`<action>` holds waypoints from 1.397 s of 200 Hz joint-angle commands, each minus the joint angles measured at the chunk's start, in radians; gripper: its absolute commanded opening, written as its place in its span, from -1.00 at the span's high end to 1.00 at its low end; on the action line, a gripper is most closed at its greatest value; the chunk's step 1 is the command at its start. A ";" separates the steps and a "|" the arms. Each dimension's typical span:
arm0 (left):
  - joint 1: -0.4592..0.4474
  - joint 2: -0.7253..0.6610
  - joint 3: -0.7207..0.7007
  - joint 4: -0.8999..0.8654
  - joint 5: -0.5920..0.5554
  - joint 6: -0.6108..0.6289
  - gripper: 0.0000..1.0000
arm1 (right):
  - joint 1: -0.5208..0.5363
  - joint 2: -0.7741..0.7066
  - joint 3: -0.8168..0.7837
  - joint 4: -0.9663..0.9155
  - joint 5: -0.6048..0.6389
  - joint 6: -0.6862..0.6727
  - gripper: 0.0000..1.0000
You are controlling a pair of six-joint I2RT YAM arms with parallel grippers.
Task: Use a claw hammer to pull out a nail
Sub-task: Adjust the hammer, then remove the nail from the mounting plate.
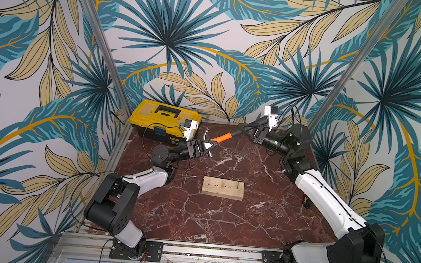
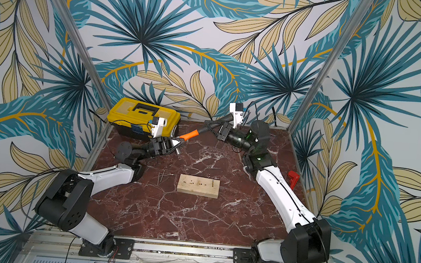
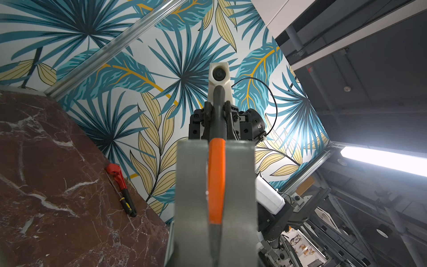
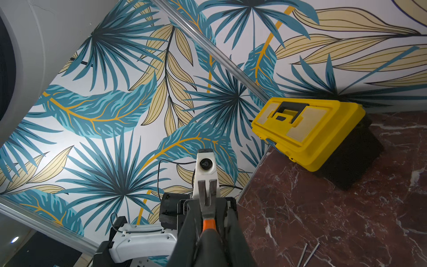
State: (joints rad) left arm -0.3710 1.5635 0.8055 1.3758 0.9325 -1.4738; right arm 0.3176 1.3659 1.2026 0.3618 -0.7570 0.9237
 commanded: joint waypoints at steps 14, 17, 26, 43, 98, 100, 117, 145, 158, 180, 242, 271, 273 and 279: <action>0.010 0.001 0.012 0.034 0.026 -0.004 0.76 | 0.013 -0.034 0.018 0.023 -0.019 -0.033 1.00; 0.012 0.004 0.010 0.034 0.025 0.000 0.58 | 0.014 -0.042 0.017 0.012 -0.010 -0.044 1.00; 0.018 0.020 -0.002 0.034 0.023 0.008 0.33 | 0.012 -0.068 0.018 -0.050 0.026 -0.092 1.00; 0.031 0.058 -0.029 0.030 0.052 0.044 0.14 | 0.009 -0.127 0.022 -0.198 0.128 -0.202 1.00; 0.082 0.094 -0.116 -0.271 0.047 0.268 0.25 | -0.006 -0.303 0.036 -0.600 0.396 -0.447 1.00; 0.080 0.087 -0.114 -0.308 0.044 0.296 0.25 | -0.006 -0.308 0.038 -0.622 0.401 -0.456 1.00; 0.063 0.006 -0.095 -0.619 -0.017 0.523 0.18 | -0.006 -0.338 0.041 -0.738 0.453 -0.501 1.00; 0.025 -0.047 -0.040 -0.941 -0.124 0.757 0.19 | -0.005 -0.376 0.049 -0.910 0.541 -0.562 1.00; -0.020 -0.060 0.004 -1.100 -0.211 0.880 0.18 | -0.003 -0.395 0.044 -0.959 0.574 -0.568 1.00; -0.108 -0.055 0.089 -1.307 -0.361 1.060 0.19 | 0.001 -0.417 0.032 -1.042 0.616 -0.569 1.00; -0.246 0.028 0.227 -1.514 -0.557 1.311 0.23 | 0.079 -0.409 -0.003 -1.195 0.761 -0.580 1.00; -0.297 0.079 0.260 -1.568 -0.596 1.370 0.19 | 0.121 -0.398 -0.031 -1.171 0.783 -0.567 1.00; -0.300 0.082 0.263 -1.571 -0.598 1.373 0.19 | 0.123 -0.397 -0.033 -1.165 0.782 -0.565 1.00; -0.309 0.097 0.271 -1.583 -0.604 1.381 0.19 | 0.128 -0.394 -0.041 -1.154 0.781 -0.562 1.00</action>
State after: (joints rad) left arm -0.6472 1.6154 1.0397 -0.1040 0.3962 -0.2005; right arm 0.4229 0.9730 1.1854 -0.8604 -0.0071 0.3473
